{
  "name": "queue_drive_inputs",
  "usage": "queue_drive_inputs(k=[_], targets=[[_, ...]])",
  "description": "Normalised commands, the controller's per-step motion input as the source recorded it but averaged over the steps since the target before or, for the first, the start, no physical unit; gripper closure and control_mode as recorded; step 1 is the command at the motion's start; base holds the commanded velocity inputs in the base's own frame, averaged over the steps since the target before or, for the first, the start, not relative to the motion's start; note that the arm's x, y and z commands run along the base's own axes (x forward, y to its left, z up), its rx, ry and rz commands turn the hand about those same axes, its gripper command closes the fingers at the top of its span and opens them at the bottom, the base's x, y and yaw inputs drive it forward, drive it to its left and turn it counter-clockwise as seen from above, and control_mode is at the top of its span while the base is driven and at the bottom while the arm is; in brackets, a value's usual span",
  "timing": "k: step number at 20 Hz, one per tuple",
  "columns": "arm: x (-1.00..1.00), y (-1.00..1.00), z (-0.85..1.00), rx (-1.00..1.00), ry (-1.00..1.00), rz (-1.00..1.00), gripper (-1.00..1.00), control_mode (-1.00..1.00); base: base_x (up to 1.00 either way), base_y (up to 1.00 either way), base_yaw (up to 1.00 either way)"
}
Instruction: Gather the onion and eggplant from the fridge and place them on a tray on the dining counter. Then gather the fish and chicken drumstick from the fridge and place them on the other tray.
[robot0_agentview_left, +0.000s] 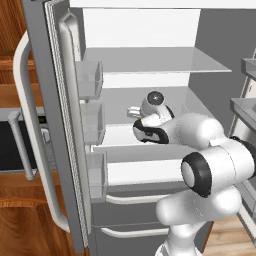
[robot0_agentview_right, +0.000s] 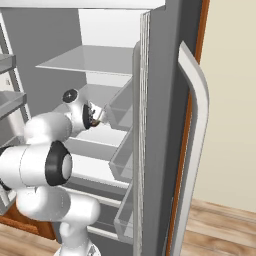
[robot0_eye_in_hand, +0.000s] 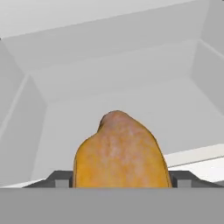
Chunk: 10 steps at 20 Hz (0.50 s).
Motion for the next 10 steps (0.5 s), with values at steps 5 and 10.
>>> queue_drive_inputs(k=[5, 10], targets=[[-0.99, 0.00, 0.13, 0.02, 0.09, -0.01, 1.00, -1.00, 0.00, 0.00, 0.00], [-1.00, 0.01, 0.20, 0.00, 0.00, -0.03, 1.00, -1.00, 0.00, 0.00, 0.00]])
